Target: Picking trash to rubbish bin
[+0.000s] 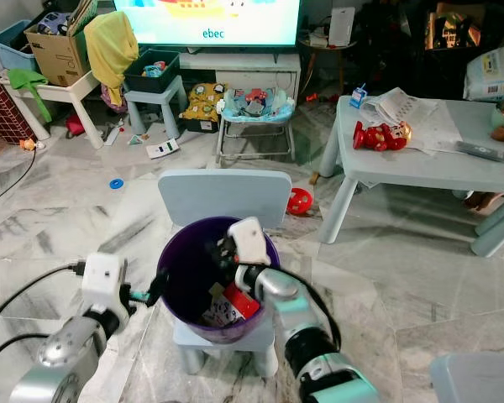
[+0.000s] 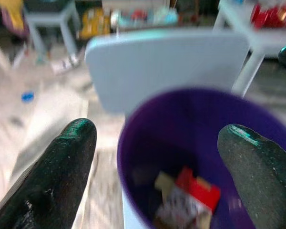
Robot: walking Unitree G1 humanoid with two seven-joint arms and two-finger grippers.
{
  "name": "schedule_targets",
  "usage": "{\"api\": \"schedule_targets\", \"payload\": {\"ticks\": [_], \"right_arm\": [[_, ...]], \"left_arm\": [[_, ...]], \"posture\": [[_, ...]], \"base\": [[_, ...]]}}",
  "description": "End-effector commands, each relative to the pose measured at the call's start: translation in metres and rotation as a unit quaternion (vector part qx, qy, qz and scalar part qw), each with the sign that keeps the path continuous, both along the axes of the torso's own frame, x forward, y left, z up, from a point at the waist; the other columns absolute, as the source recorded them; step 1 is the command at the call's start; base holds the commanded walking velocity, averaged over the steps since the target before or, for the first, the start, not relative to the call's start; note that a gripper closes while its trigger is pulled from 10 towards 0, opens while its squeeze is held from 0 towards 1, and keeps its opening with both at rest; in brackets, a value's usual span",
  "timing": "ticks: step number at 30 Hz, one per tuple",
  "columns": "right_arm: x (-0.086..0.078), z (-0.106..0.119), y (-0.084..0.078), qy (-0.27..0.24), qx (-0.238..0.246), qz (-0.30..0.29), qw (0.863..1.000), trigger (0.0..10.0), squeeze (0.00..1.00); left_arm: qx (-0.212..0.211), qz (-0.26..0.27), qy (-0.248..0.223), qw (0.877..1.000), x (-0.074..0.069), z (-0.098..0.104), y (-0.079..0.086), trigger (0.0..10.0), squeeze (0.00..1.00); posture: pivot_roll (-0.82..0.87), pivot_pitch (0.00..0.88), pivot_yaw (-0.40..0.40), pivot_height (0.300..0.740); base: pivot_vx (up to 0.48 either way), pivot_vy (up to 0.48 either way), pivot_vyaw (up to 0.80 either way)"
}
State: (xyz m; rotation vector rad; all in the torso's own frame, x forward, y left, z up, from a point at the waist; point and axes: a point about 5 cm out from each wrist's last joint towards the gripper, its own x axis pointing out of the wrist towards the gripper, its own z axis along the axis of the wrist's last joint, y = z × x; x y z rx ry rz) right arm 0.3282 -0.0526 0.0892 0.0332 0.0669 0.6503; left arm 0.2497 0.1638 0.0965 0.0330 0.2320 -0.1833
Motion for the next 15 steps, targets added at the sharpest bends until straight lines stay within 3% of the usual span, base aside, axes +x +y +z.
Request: {"api": "schedule_targets", "payload": {"ticks": [1,6,8,10,15], "right_arm": [[0.002,0.017,-0.010,-0.045,0.008,-0.016,0.999,10.0,1.00],[-0.004,0.044,-0.047,-0.105,0.013,-0.073,0.992,10.0,1.00],[-0.006,0.046,-0.051,-0.109,0.012,-0.080,0.991,10.0,1.00],[-0.015,0.055,-0.074,-0.127,0.011,-0.117,0.985,10.0,1.00],[-0.027,0.066,-0.097,-0.140,0.016,-0.163,0.976,10.0,1.00]], "left_arm": [[-0.003,0.008,-0.035,0.999,0.008,0.014,-0.004,10.0,1.00],[-0.018,0.013,-0.089,0.996,0.023,0.034,-0.012,10.0,1.00],[-0.022,0.014,-0.092,0.995,0.024,0.035,-0.012,10.0,1.00],[-0.031,0.014,-0.102,0.994,0.028,0.039,-0.015,10.0,1.00],[-0.036,0.021,-0.114,0.993,0.034,0.042,-0.016,10.0,1.00]], "posture": [[0.04,0.068,-0.001,0.740],[0.00,0.061,0.008,0.740],[-0.01,0.060,0.009,0.740],[-0.03,0.058,0.014,0.740],[-0.04,0.044,0.017,0.740]], "base": [[0.000,0.000,0.00],[0.000,0.000,0.00],[0.000,0.000,0.00],[0.000,0.000,0.00],[0.000,0.000,0.00]]}}
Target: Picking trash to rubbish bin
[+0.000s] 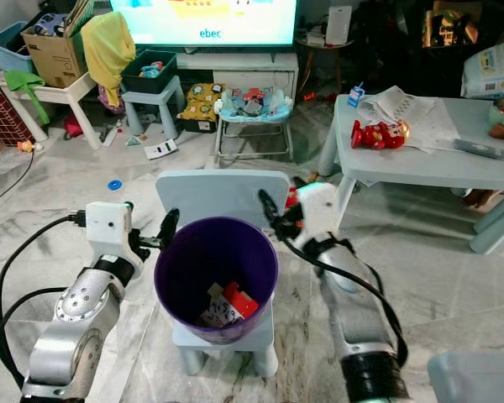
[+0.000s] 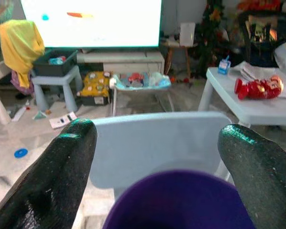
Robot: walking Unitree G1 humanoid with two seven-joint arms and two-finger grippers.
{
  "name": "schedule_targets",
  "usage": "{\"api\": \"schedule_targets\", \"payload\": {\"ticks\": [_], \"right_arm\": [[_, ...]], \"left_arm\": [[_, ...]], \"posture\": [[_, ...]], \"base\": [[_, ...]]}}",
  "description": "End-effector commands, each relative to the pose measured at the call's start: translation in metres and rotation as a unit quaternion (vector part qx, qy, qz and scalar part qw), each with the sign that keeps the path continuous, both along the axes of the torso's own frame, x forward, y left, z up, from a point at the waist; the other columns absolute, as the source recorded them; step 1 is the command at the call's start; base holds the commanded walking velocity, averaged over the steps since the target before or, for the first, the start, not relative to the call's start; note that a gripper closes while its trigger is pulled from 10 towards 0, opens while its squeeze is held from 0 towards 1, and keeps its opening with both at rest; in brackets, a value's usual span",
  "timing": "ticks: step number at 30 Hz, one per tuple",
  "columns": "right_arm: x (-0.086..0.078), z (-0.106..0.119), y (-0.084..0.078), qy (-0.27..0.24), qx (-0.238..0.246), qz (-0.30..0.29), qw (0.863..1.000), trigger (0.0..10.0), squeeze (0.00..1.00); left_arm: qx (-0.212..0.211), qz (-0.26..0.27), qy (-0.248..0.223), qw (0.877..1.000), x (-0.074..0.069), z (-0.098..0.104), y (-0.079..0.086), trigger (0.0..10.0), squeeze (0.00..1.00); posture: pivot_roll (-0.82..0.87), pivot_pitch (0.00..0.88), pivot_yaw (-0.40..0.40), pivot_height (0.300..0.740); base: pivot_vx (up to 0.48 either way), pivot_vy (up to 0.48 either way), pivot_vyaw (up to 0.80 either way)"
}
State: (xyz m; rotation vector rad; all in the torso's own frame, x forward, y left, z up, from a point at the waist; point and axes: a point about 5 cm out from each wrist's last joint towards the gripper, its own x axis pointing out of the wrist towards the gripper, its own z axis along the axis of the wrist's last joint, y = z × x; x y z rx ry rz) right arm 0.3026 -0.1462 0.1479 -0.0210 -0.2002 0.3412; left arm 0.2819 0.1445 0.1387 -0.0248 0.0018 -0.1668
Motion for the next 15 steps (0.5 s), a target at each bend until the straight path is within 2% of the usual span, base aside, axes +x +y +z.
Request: {"api": "schedule_targets", "payload": {"ticks": [1,6,7,8,15], "right_arm": [[-0.005,0.010,-0.010,-0.011,0.008,-0.022,1.000,10.0,1.00],[-0.006,0.016,-0.016,-0.007,0.013,-0.050,0.999,10.0,1.00],[-0.004,0.018,-0.016,-0.006,0.022,-0.055,0.998,10.0,1.00],[-0.001,0.019,-0.013,0.001,0.034,-0.056,0.998,10.0,1.00],[0.002,0.025,-0.004,0.000,0.040,-0.044,0.998,10.0,1.00]], "left_arm": [[0.001,0.016,-0.005,1.000,0.005,0.002,0.004,10.0,1.00],[-0.014,0.035,-0.003,0.999,0.013,0.005,0.007,10.0,1.00],[-0.020,0.036,-0.004,0.999,0.014,0.006,0.008,10.0,0.36],[-0.023,0.037,-0.006,0.999,0.015,0.007,0.008,10.0,0.00],[-0.034,0.038,-0.012,0.999,0.017,0.009,0.005,10.0,0.00]], "posture": [[-0.05,0.037,0.016,0.740],[-0.04,0.024,0.015,0.740],[-0.04,0.020,0.014,0.740],[-0.04,0.015,0.011,0.740],[-0.03,0.006,0.006,0.740]], "base": [[0.000,0.000,0.00],[0.000,0.000,0.00],[0.000,0.000,0.00],[0.000,0.000,0.00],[0.000,0.000,0.00]]}}
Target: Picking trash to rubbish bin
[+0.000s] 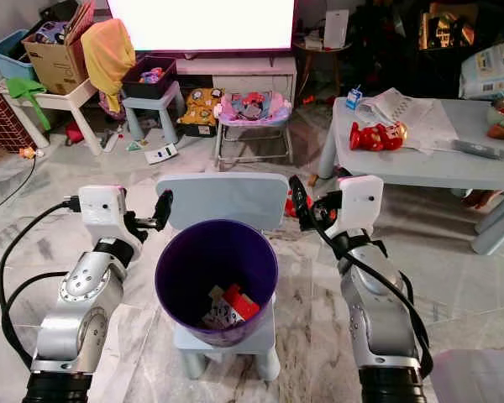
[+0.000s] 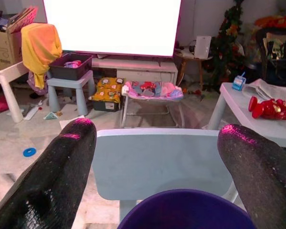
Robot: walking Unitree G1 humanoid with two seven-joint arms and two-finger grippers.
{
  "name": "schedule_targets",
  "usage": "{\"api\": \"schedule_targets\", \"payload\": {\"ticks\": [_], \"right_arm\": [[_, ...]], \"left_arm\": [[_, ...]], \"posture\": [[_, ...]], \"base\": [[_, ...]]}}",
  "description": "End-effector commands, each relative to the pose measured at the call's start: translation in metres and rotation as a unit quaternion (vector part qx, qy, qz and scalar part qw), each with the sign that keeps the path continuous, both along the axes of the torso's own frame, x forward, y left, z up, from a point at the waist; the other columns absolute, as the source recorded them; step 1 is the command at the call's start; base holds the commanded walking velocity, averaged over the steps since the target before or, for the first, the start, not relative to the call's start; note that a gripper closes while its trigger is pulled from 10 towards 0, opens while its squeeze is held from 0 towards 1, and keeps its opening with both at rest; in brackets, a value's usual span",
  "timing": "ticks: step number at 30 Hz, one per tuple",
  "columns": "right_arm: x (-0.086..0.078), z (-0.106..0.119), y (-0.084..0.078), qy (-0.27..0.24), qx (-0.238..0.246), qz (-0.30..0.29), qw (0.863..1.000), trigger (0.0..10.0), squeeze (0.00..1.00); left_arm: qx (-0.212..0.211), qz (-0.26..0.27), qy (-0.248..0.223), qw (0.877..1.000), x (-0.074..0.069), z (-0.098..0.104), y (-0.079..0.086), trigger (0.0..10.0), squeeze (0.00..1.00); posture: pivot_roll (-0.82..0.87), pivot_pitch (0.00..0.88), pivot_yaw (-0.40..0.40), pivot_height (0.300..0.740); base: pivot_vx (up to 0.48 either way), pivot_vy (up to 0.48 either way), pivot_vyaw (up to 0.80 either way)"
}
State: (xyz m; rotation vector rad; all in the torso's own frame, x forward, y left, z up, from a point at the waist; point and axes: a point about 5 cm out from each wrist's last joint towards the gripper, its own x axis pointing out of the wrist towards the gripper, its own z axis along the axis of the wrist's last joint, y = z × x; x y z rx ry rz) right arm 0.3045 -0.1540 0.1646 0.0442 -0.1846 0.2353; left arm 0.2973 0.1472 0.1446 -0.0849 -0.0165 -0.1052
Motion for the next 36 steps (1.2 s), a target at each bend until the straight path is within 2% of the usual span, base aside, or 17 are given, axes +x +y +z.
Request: {"api": "schedule_targets", "payload": {"ticks": [1,14,36], "right_arm": [[0.0008,0.0086,0.0050,-0.013,0.002,0.008,1.000,10.0,1.00],[0.0013,0.0067,0.0081,-0.003,0.005,0.007,1.000,10.0,1.00],[0.0016,0.0052,0.0084,0.005,0.008,0.006,1.000,10.0,1.00]], "left_arm": [[-0.005,0.005,-0.007,1.000,0.0016,0.0033,0.0000,10.0,0.00],[0.002,-0.008,-0.009,1.000,0.0023,0.0038,-0.0044,10.0,0.00],[-0.002,-0.015,0.000,1.000,0.0024,0.0006,-0.0084,10.0,0.00]], "posture": [[-0.03,0.006,0.005,0.740],[-0.03,0.005,0.012,0.740],[-0.04,0.017,0.012,0.740]], "base": [[0.000,0.000,0.00],[0.000,0.000,0.00],[-0.294,0.000,0.00]]}}
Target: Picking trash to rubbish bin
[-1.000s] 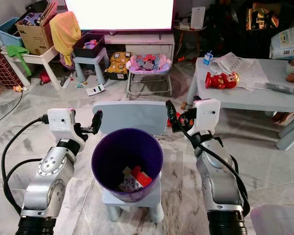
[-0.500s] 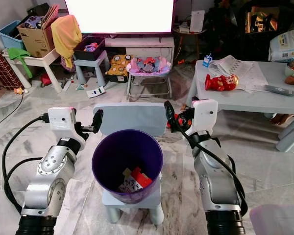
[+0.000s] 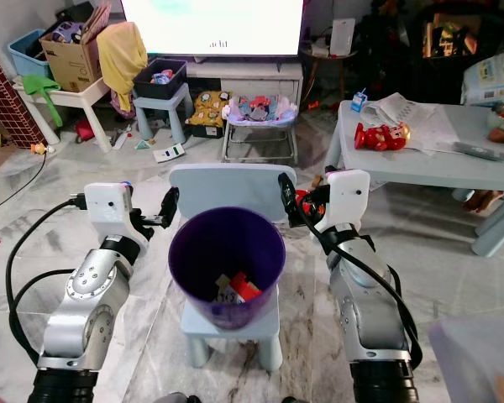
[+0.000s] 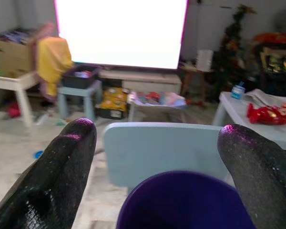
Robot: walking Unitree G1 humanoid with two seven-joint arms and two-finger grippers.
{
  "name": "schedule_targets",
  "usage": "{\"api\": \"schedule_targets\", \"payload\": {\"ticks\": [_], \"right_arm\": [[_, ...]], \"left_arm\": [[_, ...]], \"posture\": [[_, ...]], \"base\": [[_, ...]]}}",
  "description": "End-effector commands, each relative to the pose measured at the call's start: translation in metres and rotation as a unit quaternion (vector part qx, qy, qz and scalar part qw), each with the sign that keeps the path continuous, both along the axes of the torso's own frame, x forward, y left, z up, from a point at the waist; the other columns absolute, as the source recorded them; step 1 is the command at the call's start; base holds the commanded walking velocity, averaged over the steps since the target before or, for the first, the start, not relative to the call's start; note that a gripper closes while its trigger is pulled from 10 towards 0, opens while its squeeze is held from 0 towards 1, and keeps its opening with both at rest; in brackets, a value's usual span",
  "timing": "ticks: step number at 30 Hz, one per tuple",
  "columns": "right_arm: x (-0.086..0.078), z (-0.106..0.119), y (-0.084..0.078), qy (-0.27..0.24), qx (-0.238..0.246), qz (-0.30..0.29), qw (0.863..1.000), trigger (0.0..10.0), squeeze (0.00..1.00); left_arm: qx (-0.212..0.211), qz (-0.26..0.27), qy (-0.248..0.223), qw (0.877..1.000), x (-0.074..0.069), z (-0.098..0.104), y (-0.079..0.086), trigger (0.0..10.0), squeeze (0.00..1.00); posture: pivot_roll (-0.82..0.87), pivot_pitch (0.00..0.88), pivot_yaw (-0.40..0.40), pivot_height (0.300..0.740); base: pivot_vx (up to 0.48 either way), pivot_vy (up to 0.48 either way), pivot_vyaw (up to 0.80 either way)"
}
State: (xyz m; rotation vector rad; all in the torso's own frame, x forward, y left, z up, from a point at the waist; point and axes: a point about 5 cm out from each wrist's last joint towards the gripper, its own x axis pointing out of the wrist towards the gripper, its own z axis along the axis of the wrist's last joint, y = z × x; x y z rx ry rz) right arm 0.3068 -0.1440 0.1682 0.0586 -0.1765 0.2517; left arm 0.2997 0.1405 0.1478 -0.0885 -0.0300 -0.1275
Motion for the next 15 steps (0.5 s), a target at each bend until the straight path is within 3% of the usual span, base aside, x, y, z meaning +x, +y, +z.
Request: {"api": "schedule_targets", "payload": {"ticks": [1,15], "right_arm": [[-0.0007,0.0016,-0.0017,0.000,0.002,-0.003,1.000,10.0,1.00],[0.0004,0.0021,-0.0023,0.001,-0.001,-0.004,1.000,10.0,1.00]], "left_arm": [[0.001,-0.004,0.007,1.000,0.0000,-0.0026,-0.0017,10.0,0.00],[-0.003,-0.006,0.011,1.000,0.0001,-0.0044,-0.0027,10.0,0.00]], "posture": [[-0.04,0.017,0.012,0.740],[-0.04,0.018,0.010,0.740]], "base": [[-0.315,0.000,0.00],[-0.286,0.000,0.00]]}}
